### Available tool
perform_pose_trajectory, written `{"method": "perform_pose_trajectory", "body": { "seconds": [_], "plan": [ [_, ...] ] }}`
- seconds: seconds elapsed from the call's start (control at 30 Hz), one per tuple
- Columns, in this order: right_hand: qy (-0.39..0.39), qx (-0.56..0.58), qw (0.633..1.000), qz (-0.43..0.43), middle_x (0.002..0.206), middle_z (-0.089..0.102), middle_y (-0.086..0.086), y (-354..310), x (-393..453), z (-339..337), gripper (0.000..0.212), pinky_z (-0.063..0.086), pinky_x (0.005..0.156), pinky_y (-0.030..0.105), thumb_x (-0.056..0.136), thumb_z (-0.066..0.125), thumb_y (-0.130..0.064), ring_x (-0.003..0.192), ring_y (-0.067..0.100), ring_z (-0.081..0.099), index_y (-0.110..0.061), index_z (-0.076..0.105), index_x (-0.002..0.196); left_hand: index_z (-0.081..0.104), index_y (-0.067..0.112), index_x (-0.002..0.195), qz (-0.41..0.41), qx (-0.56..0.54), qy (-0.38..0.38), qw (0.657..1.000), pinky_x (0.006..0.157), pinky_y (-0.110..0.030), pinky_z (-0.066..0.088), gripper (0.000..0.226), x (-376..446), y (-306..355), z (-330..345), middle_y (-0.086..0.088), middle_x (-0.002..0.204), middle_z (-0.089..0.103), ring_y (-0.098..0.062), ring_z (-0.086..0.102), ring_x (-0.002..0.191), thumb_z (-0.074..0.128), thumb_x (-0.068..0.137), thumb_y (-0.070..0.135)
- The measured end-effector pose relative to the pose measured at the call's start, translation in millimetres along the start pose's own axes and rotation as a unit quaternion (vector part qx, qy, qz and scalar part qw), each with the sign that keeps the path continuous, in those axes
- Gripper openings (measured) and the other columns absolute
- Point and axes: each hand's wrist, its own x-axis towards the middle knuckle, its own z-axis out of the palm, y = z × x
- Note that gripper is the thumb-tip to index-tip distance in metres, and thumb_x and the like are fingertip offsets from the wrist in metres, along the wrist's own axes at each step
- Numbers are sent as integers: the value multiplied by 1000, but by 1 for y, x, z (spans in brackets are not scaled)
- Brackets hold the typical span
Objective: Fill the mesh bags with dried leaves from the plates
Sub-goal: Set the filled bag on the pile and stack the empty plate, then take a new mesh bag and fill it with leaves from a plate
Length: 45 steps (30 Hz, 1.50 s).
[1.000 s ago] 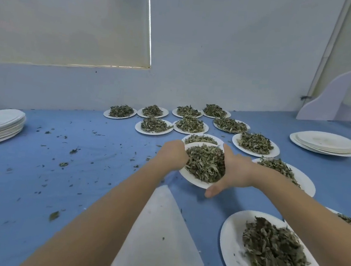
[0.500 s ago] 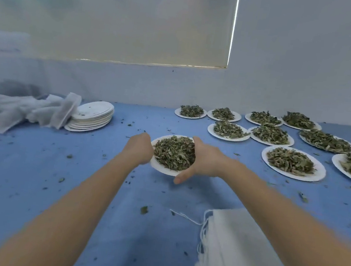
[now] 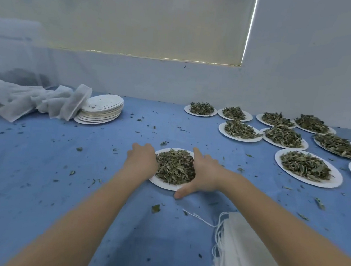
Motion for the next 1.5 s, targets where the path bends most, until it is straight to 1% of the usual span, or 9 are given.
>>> {"method": "perform_pose_trajectory", "body": {
  "seconds": [0.17, 0.33, 0.43, 0.5, 0.63, 0.77, 0.93, 1.17, 1.5],
  "plan": [
    [61, 37, 997, -28, 152, 19, 9, 4, -36, -23, 126, 27, 110, 45, 59, 80, -57, 140, 29, 18, -20, 2, 150, 45, 11, 123, 90, -61, 63, 992, 78, -30, 35, 39, -33, 34, -11, -15, 127, 35, -31, 34, 116, 39, 87, -1],
    [133, 44, 987, -73, 109, 59, -10, 35, -100, -44, 50, 39, 79, 18, 78, 70, -46, 105, 10, 54, -27, 58, 122, 59, 19, 114, 258, -132, 30, 956, 79, -25, 37, 34, -90, 78, -14, -7, 117, 53, -21, 49, 106, 39, 90, 7],
    [123, -39, 990, -49, 100, 68, -10, 57, -134, -45, 26, 44, 72, 21, 89, 59, -39, 89, 9, 60, -25, 68, 108, 57, 17, 119, 304, -66, -41, 949, 81, -25, 39, 33, -115, 100, -5, -8, 120, 56, -23, 51, 108, 38, 93, 11],
    [98, -70, 993, -18, 106, 69, -5, 70, -150, -40, 26, 45, 74, 24, 93, 53, -36, 86, 10, 61, -23, 68, 110, 57, 14, 115, 304, -17, -86, 949, 89, -30, 40, 29, -127, 108, 5, -9, 118, 56, -26, 50, 110, 37, 95, 13],
    [54, -68, 996, 16, 130, 56, -3, 91, -159, -21, 35, 38, 94, 29, 97, 44, -39, 118, 18, 50, -27, 56, 127, 36, 25, 70, 274, 20, -104, 956, 64, -20, 29, 26, -135, 111, 25, 3, 74, 39, -21, 38, 87, 38, 95, 16],
    [79, 9, 997, 9, 140, 47, -4, 95, -152, -4, 44, 32, 101, 30, 94, 48, -44, 131, 18, 36, -25, 49, 134, 58, 15, 111, 254, 10, -64, 965, 94, -32, 27, 27, -138, 106, 35, -8, 113, 57, -28, 43, 114, 38, 96, 26],
    [197, 101, 975, -34, 106, 66, -2, 93, -151, 0, 11, 38, 68, 16, 83, 69, -29, 91, 9, 53, -27, 65, 93, 57, 16, 113, 213, -117, 5, 970, 95, -33, 29, 26, -138, 99, 42, -9, 121, 49, -29, 35, 121, 48, 94, 30],
    [354, 216, 904, -105, 74, 58, -13, 87, -159, -28, 14, 34, 61, 3, 81, 73, -25, 67, -3, 50, -35, 63, 79, 65, 14, 101, 200, -421, 88, 880, 77, -30, 44, 23, -131, 102, 6, 1, 95, 62, -14, 55, 88, 50, 94, 30],
    [416, 63, 899, -123, 102, 42, -5, 23, -106, -60, 29, 29, 86, 21, 82, 65, -37, 104, 16, 36, -24, 65, 108, 68, 16, 94, 241, -341, 271, 867, 61, -2, 32, 19, -86, 86, -41, 12, 82, 61, -6, 52, 78, 51, 94, 24]
  ]
}}
